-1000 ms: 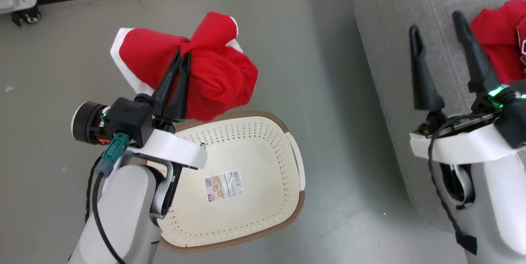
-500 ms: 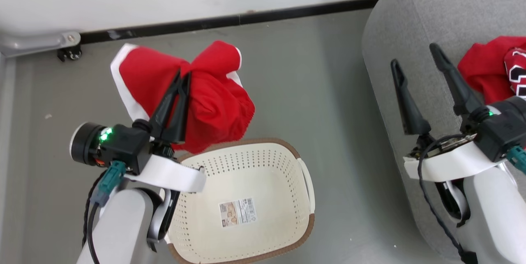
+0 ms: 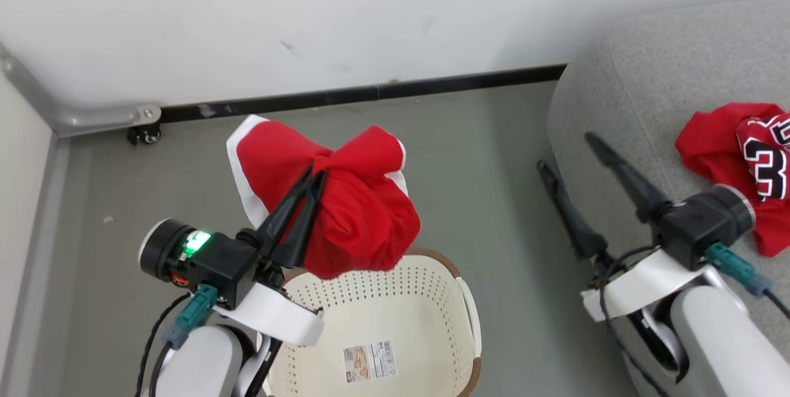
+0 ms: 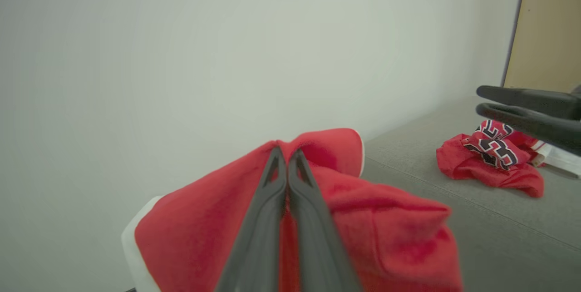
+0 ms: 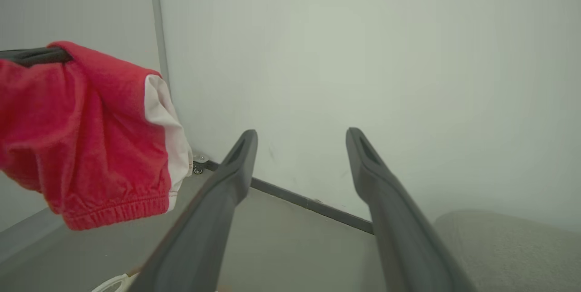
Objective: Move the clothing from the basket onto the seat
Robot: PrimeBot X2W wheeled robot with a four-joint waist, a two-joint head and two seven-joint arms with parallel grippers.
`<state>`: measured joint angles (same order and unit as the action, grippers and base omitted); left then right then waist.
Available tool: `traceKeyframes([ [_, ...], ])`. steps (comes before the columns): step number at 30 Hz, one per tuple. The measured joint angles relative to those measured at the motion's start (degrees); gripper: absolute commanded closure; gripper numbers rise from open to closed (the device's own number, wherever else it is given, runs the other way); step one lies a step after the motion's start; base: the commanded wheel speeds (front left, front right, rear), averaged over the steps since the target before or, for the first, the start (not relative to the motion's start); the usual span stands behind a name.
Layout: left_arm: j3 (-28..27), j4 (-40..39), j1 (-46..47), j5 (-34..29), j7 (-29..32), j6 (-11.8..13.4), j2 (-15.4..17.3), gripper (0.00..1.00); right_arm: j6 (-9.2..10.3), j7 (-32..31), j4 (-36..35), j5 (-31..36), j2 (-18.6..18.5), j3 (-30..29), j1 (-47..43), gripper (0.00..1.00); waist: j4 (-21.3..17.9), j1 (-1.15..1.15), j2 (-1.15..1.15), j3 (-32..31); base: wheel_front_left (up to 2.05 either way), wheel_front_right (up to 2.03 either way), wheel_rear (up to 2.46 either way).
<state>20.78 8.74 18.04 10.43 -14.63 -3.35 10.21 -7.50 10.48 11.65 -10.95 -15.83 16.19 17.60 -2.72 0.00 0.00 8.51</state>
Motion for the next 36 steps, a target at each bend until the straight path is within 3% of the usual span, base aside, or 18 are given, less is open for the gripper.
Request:
traceKeyframes([
  [8,2.2,-1.4,-0.7,0.0,0.0,-1.3,0.2,1.00,0.00,-4.0,1.1,-10.7,-1.5,8.6,-2.2,0.00,0.6,0.00,0.00,-3.7,0.00,0.00,0.00],
  [11,2.9,-1.9,-1.2,0.0,0.0,-1.8,0.2,1.00,0.00,-5.3,1.0,-18.5,-0.8,10.2,-3.1,0.00,0.8,0.00,0.00,-4.9,0.00,0.00,0.00],
  [13,4.4,-2.5,-2.1,0.1,0.0,-2.3,0.3,1.00,0.01,-10.1,0.7,-42.2,1.7,10.3,-7.1,0.00,1.4,0.00,0.00,-7.5,0.00,0.00,0.00],
  [23,6.5,-4.3,-2.8,0.1,0.8,-2.8,0.8,1.00,0.02,-15.7,-2.2,-57.3,1.6,13.5,-10.4,0.00,2.4,0.00,0.00,-9.5,0.00,0.00,0.00],
  [36,8.6,-7.0,-2.8,0.5,2.6,-3.2,1.1,1.00,0.02,-21.0,-2.1,-67.3,0.7,14.1,-10.8,0.00,3.3,0.00,0.00,-9.7,0.00,0.00,0.00],
])
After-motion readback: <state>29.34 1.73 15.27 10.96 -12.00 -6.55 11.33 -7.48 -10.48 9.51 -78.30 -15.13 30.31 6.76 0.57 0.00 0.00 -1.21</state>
